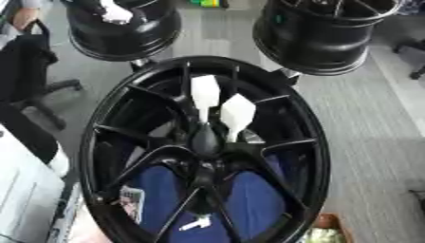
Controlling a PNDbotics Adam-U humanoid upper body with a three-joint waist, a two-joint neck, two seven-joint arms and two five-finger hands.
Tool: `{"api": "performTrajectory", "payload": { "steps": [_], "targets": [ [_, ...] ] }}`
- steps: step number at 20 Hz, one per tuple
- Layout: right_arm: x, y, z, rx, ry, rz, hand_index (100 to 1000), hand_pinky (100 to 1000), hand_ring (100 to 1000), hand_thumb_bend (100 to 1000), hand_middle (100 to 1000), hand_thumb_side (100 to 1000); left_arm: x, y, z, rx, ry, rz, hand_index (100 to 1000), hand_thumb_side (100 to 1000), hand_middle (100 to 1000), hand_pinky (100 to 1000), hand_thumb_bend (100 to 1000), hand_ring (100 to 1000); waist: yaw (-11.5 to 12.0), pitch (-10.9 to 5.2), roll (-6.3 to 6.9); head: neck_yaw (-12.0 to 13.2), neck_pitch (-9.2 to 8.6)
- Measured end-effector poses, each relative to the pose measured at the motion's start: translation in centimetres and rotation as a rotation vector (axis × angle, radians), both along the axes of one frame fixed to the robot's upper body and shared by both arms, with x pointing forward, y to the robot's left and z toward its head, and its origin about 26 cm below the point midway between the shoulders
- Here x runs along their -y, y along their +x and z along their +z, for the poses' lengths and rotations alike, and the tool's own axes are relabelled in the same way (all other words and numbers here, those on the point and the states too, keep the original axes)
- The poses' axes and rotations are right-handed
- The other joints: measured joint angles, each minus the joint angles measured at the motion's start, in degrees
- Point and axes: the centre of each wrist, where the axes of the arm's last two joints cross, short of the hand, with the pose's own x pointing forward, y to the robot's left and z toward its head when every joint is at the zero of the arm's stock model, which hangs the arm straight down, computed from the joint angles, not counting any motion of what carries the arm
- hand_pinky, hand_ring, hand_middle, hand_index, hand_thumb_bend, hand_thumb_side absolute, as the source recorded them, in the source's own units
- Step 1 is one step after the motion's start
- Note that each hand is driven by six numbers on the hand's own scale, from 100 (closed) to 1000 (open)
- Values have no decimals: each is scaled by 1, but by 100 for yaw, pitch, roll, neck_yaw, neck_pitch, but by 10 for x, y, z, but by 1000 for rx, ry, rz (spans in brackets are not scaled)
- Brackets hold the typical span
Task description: Pull the pin out of the wheel hub.
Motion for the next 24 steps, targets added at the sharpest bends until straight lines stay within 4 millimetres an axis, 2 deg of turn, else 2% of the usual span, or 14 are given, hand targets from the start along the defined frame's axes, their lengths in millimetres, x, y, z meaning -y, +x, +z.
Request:
{"api": "performTrajectory", "payload": {
  "steps": [6, 13, 17, 24],
  "targets": [
    [-1, 0, 1, -2, 0, 3, 874, 887, 849, 100, 814, 151, 15, 20, -14, -83, 58, 10, 815, 545, 669, 748, 526, 729, 0, -4, 6, -13, -28],
    [-2, 0, 0, -9, -4, 8, 874, 886, 848, 100, 813, 151, 23, 26, -20, -180, 64, 61, 824, 563, 671, 737, 518, 724, 16, -20, 52, -100, -50],
    [-2, 0, 0, -9, -6, 9, 874, 886, 846, 100, 812, 129, 34, 20, -20, -197, 23, 91, 824, 568, 674, 740, 533, 727, 16, -20, 67, -103, -70],
    [-2, 0, 4, 3, -5, 7, 873, 886, 846, 100, 812, 150, 56, -2, -20, -192, 15, 124, 832, 575, 687, 744, 538, 737, 22, -19, 110, -152, -71]
  ]
}}
